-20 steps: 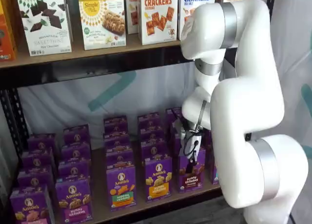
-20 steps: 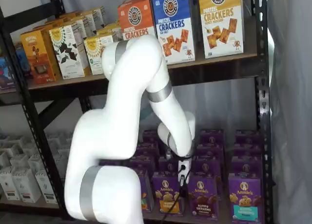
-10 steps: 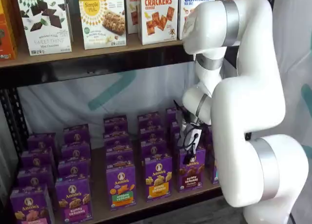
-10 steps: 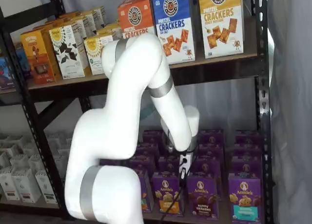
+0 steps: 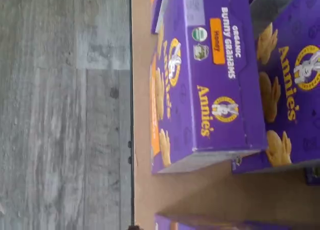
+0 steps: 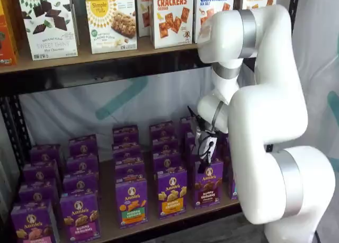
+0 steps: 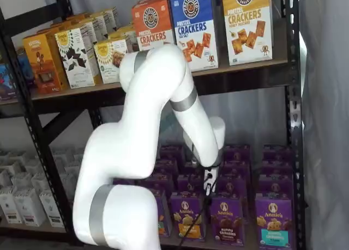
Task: Pick up the purple box with a brown patch in the center, on the bottom shelf, the fifth box from the left
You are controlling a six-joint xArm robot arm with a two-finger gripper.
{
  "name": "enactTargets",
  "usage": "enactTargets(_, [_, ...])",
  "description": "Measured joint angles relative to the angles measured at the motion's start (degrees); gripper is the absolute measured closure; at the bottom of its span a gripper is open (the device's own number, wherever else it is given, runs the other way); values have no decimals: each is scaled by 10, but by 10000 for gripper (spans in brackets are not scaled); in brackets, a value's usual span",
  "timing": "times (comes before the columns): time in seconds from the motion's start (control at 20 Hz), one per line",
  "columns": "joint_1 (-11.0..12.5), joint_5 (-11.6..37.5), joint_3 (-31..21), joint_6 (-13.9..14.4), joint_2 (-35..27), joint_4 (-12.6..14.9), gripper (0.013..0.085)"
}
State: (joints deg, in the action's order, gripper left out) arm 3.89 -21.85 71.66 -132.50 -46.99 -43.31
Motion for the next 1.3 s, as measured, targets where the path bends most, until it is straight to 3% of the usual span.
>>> enactTargets(0.55, [19,-5,69,92,-60,122,130])
enactTargets(1.0, [24,-9,94,127,-82,167,130])
enactTargets(1.3, [26,-8,102,136,-92,180,130])
